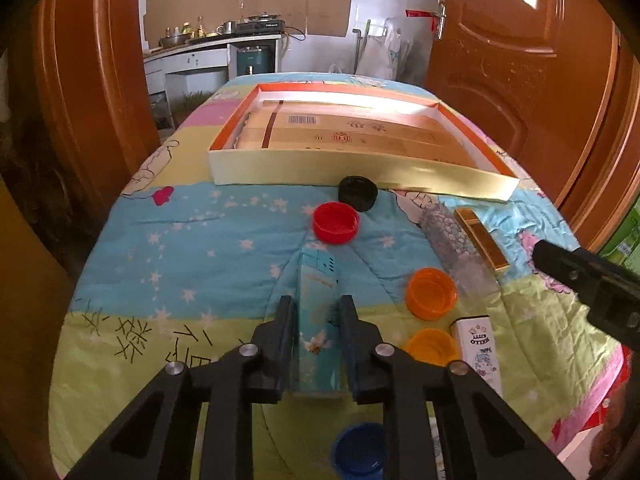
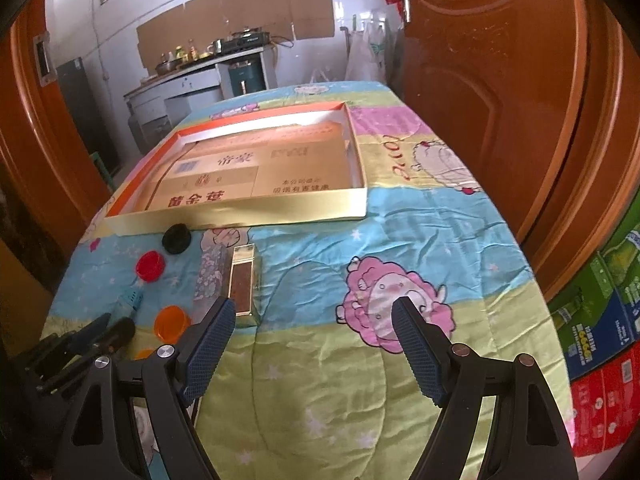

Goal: Organize rigid objects
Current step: 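Grasp the gold box with the right tool while the left tool grasps the teal lighter, then carry the gold box with the right tool while the left tool carries the teal lighter into the tray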

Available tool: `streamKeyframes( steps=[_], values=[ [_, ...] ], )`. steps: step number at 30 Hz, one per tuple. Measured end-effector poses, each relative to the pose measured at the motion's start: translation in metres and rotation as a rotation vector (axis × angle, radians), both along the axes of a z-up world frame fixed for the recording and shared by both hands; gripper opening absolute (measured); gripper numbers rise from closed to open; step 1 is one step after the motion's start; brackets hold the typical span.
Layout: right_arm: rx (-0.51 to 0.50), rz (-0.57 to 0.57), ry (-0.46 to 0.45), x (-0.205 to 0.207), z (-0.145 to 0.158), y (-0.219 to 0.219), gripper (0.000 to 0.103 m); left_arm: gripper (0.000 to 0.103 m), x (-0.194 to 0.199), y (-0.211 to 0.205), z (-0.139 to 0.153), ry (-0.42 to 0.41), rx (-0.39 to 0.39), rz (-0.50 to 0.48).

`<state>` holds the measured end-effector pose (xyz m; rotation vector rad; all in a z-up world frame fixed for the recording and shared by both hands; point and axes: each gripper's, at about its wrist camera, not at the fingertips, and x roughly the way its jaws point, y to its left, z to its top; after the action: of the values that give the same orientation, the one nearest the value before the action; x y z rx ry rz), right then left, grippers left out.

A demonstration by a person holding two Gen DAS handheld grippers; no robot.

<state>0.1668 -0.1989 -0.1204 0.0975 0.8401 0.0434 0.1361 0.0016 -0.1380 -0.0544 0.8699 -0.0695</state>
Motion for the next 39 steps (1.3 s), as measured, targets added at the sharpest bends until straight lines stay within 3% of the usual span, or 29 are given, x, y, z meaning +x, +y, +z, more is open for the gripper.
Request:
streamKeyframes(
  steps=[5, 11, 16, 19, 21, 25, 39],
  values=[
    [-0.013, 0.025, 0.017, 0.012, -0.008, 0.007, 0.072, 0.022, 0.0, 0.001, 0.002, 0.0, -0.012, -0.005],
    [-0.018, 0.077, 0.041, 0.023, -0.015, 0.023, 0.07, 0.022, -0.003, 0.003, 0.009, -0.024, 0.001, -0.003],
    [-0.073, 0.098, 0.067, 0.035, -0.024, 0.037, 0.058, 0.022, -0.001, 0.008, 0.014, -0.037, -0.003, -0.002],
    [-0.076, 0.106, 0.064, 0.039, -0.024, 0.039, 0.042, 0.023, 0.001, 0.011, 0.015, -0.04, -0.008, 0.002],
    [-0.078, 0.123, 0.067, 0.043, -0.025, 0.043, 0.019, 0.022, 0.003, 0.013, 0.016, -0.041, -0.011, 0.003],
    [-0.106, 0.137, 0.062, 0.043, -0.026, 0.051, 0.018, 0.022, 0.006, 0.016, 0.019, -0.046, -0.016, 0.004],
    [-0.016, 0.127, 0.016, 0.035, 0.002, 0.031, 0.018, 0.022, 0.018, 0.014, 0.039, -0.08, -0.034, -0.018]
  ],
)
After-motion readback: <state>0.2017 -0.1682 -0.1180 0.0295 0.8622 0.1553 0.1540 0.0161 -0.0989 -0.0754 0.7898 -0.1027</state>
